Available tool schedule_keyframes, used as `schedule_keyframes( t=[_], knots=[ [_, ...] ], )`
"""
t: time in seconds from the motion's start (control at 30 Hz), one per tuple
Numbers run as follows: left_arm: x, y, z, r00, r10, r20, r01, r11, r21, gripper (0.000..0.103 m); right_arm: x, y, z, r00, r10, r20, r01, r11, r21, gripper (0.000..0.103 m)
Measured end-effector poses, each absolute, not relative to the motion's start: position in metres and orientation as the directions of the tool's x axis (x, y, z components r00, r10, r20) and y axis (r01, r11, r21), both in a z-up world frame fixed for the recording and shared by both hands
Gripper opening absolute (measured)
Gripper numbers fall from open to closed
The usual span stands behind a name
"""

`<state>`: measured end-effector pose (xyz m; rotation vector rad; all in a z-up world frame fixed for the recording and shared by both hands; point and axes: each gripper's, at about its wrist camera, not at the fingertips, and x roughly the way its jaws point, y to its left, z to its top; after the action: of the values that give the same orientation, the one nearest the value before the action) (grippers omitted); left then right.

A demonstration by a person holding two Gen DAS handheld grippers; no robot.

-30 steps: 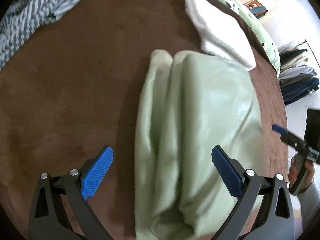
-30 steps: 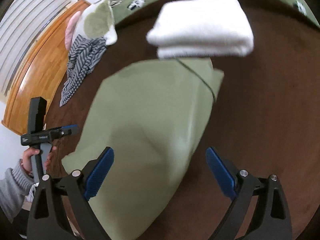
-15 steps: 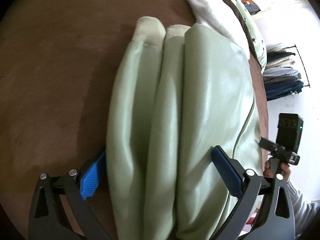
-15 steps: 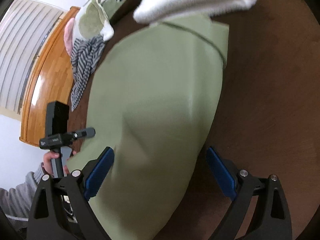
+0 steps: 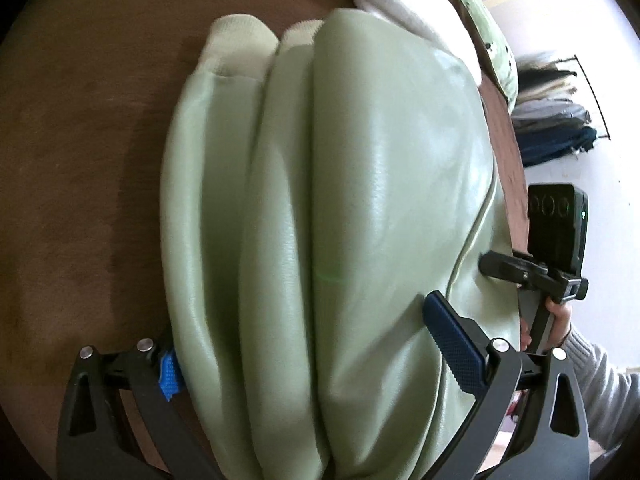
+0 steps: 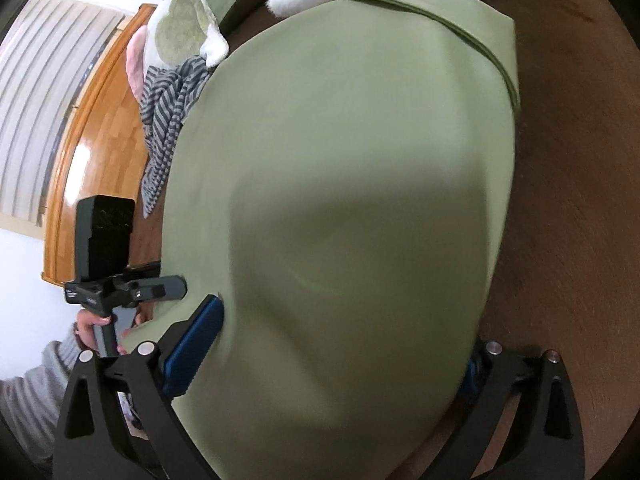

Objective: Fold large clothes

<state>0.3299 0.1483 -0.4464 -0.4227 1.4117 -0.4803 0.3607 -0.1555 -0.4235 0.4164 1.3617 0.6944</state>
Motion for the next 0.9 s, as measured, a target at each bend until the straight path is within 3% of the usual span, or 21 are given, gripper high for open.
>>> schedule_keyframes(
  t=[0.13, 0.2, 0.27, 0.33, 0.53, 0.63, 0.9],
  knots=[
    [0.334, 0.140, -0.448, 0.079, -0.530, -0.845, 0.098, 0.847, -0.522, 0.095, 0.356, -0.158, -0.423, 0.086, 0.644, -0.760, -0.204, 0.758, 0.619, 0.086],
    [0.334, 0.134, -0.446, 0.081, -0.486, -0.870, 0.125, 0.871, -0.475, 0.091, 0.353, -0.161, -0.421, 0.102, 0.632, -0.769, -0.199, 0.770, 0.606, 0.075],
    [0.333, 0.132, -0.443, 0.094, -0.443, -0.892, 0.131, 0.893, -0.430, 0.079, 0.351, -0.162, -0.417, 0.118, 0.614, -0.781, -0.203, 0.784, 0.586, 0.069],
    [0.329, 0.138, -0.439, 0.113, -0.456, -0.883, 0.102, 0.889, -0.446, 0.060, 0.348, -0.160, -0.412, 0.137, 0.589, -0.797, -0.221, 0.802, 0.555, 0.065],
    [0.320, 0.125, -0.422, 0.183, -0.383, -0.905, 0.117, 0.923, -0.367, 0.036, 0.342, -0.157, -0.393, 0.176, 0.557, -0.812, -0.253, 0.823, 0.509, 0.047],
    [0.320, 0.125, -0.420, 0.204, -0.380, -0.902, 0.099, 0.925, -0.367, 0.030, 0.344, -0.155, -0.391, 0.166, 0.555, -0.815, -0.258, 0.822, 0.507, 0.042],
    [0.328, 0.127, -0.436, 0.219, -0.386, -0.896, 0.050, 0.922, -0.385, 0.029, 0.346, -0.152, -0.398, 0.162, 0.546, -0.822, -0.242, 0.829, 0.504, 0.040]
  ],
)
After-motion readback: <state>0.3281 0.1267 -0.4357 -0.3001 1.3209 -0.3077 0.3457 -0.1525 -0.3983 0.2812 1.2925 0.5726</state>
